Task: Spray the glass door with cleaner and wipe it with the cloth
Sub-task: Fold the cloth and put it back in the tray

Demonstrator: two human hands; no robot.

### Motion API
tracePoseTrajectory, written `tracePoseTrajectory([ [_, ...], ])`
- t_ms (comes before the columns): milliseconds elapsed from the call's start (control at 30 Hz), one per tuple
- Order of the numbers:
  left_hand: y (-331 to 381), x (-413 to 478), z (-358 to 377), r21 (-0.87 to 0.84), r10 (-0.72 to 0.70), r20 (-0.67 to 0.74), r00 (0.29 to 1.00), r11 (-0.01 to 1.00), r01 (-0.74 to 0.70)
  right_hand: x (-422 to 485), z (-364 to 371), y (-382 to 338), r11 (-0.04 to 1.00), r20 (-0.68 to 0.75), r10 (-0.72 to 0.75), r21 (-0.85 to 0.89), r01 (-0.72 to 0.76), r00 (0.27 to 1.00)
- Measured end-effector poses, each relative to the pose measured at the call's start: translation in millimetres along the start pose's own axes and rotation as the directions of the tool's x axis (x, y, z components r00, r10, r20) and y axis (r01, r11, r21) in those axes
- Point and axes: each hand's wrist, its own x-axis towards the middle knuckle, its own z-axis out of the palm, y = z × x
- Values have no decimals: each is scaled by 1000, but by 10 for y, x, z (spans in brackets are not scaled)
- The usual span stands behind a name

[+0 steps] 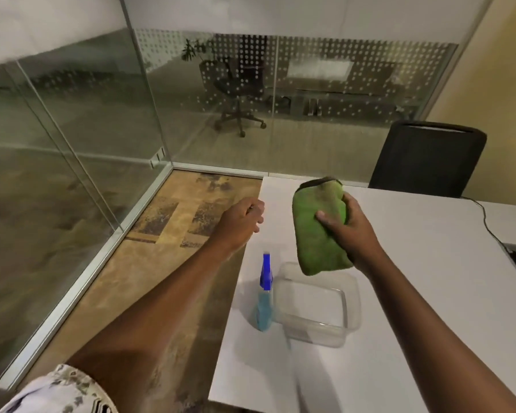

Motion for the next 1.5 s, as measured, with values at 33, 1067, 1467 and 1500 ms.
tracePoseTrajectory([
  [33,-166,23,41,72,-39,4,999,997,39,-5,-92,216,998,-19,25,-64,-27,999],
  [1067,-1316,-279,785,413,-215,69,974,895,169,-404,77,2268,426,240,580,-904,-38,778],
  [1467,-438,86,606,416,-10,130,991,908,-45,-291,134,2320,494,157,556,-852,-173,816],
  [1500,-404,102,636,409,-5,142,990,911,-54,-285,140,2316,490,140,556,-852,-187,819],
])
